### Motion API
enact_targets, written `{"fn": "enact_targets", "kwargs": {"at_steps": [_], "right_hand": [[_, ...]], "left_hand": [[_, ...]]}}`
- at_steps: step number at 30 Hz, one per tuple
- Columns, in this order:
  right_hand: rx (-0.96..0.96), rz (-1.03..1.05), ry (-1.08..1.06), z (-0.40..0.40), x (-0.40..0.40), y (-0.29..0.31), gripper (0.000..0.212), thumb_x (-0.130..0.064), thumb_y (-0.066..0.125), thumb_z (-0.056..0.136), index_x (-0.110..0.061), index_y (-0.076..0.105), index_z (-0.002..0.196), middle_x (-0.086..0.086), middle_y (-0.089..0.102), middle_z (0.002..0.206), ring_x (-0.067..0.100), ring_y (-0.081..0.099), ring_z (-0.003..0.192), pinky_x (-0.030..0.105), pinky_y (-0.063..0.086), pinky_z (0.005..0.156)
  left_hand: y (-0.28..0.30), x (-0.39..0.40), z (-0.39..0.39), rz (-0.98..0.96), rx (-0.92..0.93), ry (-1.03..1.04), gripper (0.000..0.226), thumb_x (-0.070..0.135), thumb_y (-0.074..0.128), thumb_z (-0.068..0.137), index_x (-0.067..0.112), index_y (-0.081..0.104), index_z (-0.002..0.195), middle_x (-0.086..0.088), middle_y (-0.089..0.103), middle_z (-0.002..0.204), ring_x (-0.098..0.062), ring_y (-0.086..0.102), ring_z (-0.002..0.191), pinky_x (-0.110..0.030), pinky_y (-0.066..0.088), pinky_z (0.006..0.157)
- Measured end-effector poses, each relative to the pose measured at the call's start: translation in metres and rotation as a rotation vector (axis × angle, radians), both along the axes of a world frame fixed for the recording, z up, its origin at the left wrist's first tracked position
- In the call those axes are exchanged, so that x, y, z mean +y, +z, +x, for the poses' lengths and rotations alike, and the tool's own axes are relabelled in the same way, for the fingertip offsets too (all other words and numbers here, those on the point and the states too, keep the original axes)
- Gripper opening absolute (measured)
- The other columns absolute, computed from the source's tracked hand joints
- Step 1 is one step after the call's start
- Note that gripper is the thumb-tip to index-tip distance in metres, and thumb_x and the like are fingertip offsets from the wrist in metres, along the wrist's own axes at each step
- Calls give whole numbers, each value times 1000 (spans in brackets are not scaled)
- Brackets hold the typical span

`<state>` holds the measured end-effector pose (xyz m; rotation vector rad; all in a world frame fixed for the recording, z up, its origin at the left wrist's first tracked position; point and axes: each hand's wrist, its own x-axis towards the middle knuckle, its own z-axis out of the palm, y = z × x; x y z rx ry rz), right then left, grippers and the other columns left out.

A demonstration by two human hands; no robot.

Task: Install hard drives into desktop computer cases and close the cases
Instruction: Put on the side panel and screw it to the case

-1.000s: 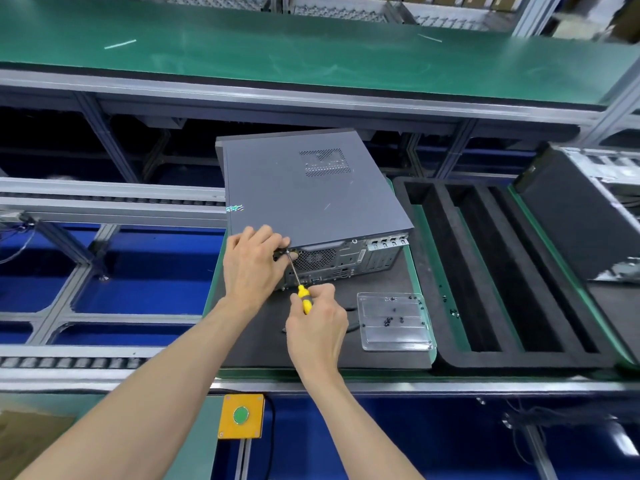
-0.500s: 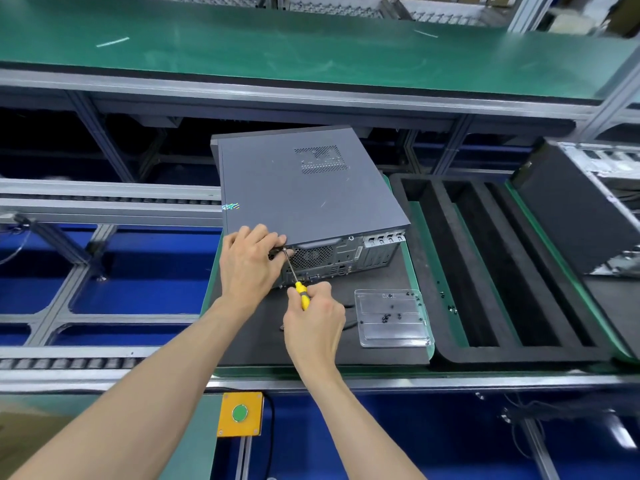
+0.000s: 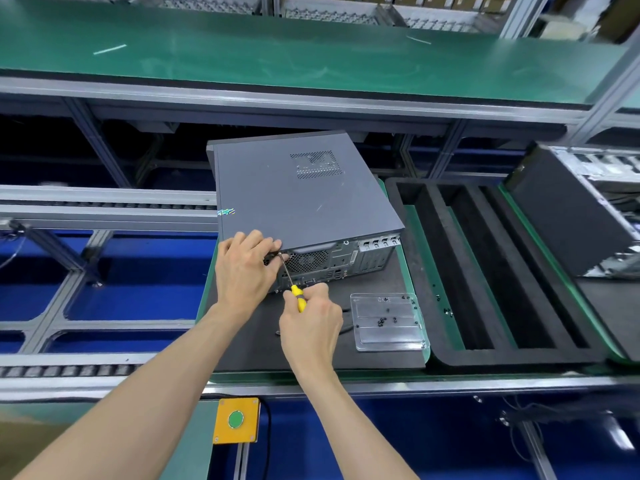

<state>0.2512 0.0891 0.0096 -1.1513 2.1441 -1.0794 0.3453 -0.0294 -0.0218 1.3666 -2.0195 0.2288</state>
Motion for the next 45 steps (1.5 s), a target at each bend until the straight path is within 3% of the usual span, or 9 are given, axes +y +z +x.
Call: {"fn": "enact_targets", "kwargs": {"at_steps": [6, 12, 20, 23, 26, 33, 39, 42, 45], "right_hand": [[180, 144, 97, 2, -5, 2, 45, -34, 27, 109, -10, 63, 97, 13, 68, 92, 29, 60, 86, 34, 28, 64], [-16, 0, 15, 2, 1, 1, 22, -28, 66, 93, -24, 45, 95, -1, 63, 89, 15, 54, 77, 22, 31, 57], [155, 138, 51, 2, -6, -3, 51, -33, 27, 109, -9, 67, 89, 11, 69, 87, 28, 56, 80, 35, 30, 66], [-72, 60, 6, -2, -5, -3, 19, -36, 53, 100, -19, 55, 91, -1, 64, 81, 18, 54, 75, 32, 33, 66], [-86, 14, -22, -2, -2, 0, 23, -29, 69, 91, -24, 46, 94, -4, 63, 85, 13, 56, 77, 25, 34, 62], [115, 123, 25, -2, -9, -3, 51, -37, 28, 109, -10, 64, 85, 13, 68, 85, 26, 50, 75, 36, 23, 65], [-61, 16, 8, -4, -4, 0, 23, -31, 69, 91, -24, 47, 93, -4, 62, 81, 3, 50, 67, 15, 38, 58], [52, 19, 26, -2, -6, -2, 23, -36, 54, 101, -20, 50, 85, 5, 65, 77, 21, 46, 67, 34, 19, 59], [101, 100, 59, -3, -8, -3, 45, -36, 34, 108, -12, 59, 80, 13, 68, 82, 27, 48, 74, 36, 20, 64]], "left_hand": [[-2, -1, -1, -4, 5, 1, 22, 30, 87, 77, 17, 73, 89, 1, 57, 77, -27, 52, 71, -37, 35, 75], [-6, -4, 1, -24, 9, 0, 22, 30, 86, 78, 18, 73, 91, 2, 58, 78, -25, 51, 72, -37, 35, 75], [-6, -4, 0, -31, 9, -8, 25, 30, 88, 75, 18, 73, 90, 3, 58, 78, -25, 50, 71, -35, 33, 75], [-5, -3, 1, -34, -1, -4, 25, 30, 88, 75, 18, 73, 90, 3, 58, 77, -25, 50, 71, -35, 33, 75], [-5, -3, 1, -38, -7, -1, 25, 31, 88, 75, 18, 72, 90, 3, 57, 78, -24, 50, 71, -34, 32, 74], [-6, -3, 0, -43, 13, -3, 24, 31, 87, 76, 19, 73, 90, 4, 57, 78, -24, 50, 71, -34, 33, 75], [-7, -4, 0, -48, 2, 2, 24, 31, 87, 77, 19, 72, 91, 3, 58, 79, -23, 50, 72, -36, 34, 74], [-8, -5, 0, -53, 19, 2, 24, 31, 88, 76, 20, 72, 90, 4, 57, 78, -23, 48, 72, -35, 33, 75], [-9, -4, 0, -53, 30, 0, 24, 32, 87, 76, 20, 71, 89, 5, 57, 78, -22, 46, 73, -34, 32, 75]]}}
